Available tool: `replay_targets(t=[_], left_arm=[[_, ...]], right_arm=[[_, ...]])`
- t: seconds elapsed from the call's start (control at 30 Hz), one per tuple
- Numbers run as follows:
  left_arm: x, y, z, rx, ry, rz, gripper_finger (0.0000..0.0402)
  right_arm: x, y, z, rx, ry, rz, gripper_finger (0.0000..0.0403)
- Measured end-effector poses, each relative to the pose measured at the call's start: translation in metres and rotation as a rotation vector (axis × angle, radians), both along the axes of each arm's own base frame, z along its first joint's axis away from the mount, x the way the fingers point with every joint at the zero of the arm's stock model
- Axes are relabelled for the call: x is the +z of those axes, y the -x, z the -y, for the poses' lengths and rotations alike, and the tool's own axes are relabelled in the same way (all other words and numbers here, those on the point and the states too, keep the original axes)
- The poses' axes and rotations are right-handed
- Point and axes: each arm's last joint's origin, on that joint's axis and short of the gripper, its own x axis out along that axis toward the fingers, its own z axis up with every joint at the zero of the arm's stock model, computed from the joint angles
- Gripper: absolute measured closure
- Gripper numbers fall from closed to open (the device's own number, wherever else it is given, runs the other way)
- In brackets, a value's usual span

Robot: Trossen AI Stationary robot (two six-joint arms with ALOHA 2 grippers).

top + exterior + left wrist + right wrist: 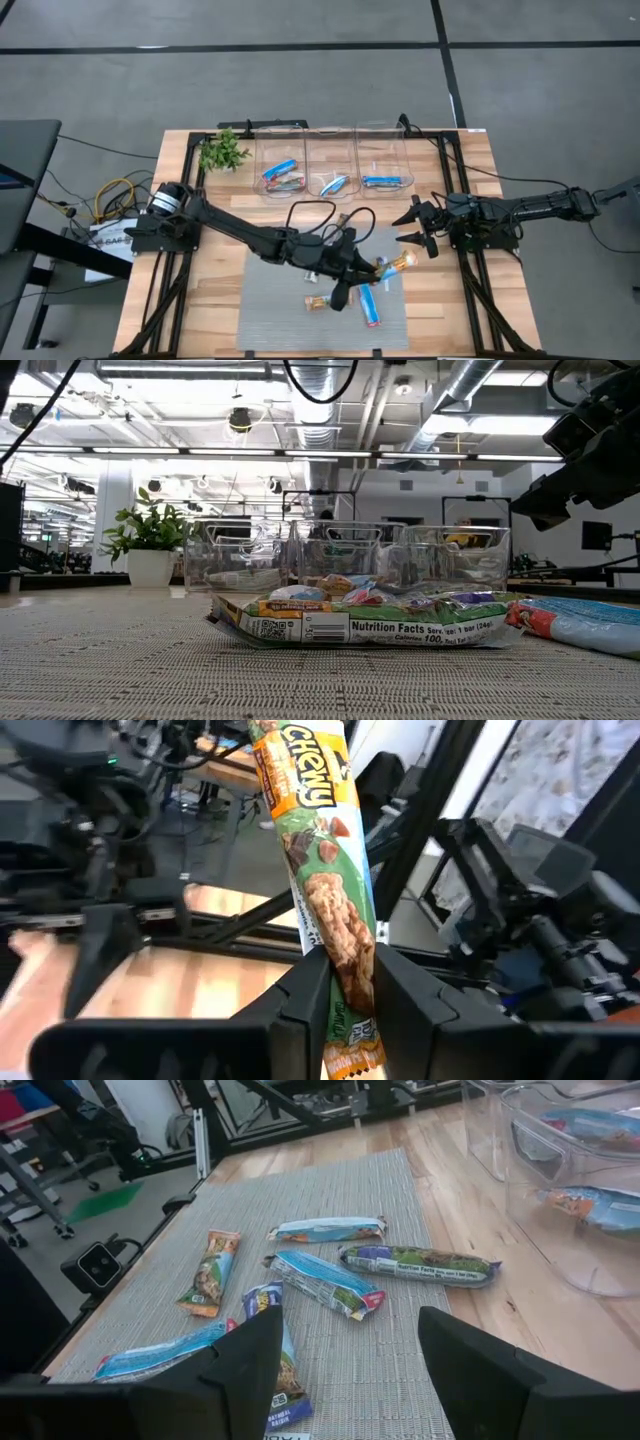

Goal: Pick and place Granola Bars by type
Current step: Put the yellow granola bar into the middle transparent bin

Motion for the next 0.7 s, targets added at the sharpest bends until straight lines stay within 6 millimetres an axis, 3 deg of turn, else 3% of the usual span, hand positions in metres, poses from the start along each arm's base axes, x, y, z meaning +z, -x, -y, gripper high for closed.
replay_targets(t=[0.17,0.33,0.7], left_arm=[[-0.003,-0.005,-0.020,0.045,-0.014,-0.024,0.0336],[-0.005,-0.013,-0.056,0.128,-0.020,-0.052,0.0336],[-0.008,-0.016,-0.190,0.426,-0.049,-0.087,0.0336]], right_arm=[[0.000,0.000,0.000,0.000,0.000,0.000,0.0177],[0.000,0.000,0.000,0.000,0.000,0.000,0.0177],[0.000,0.000,0.000,0.000,0.000,0.000,0.0177]])
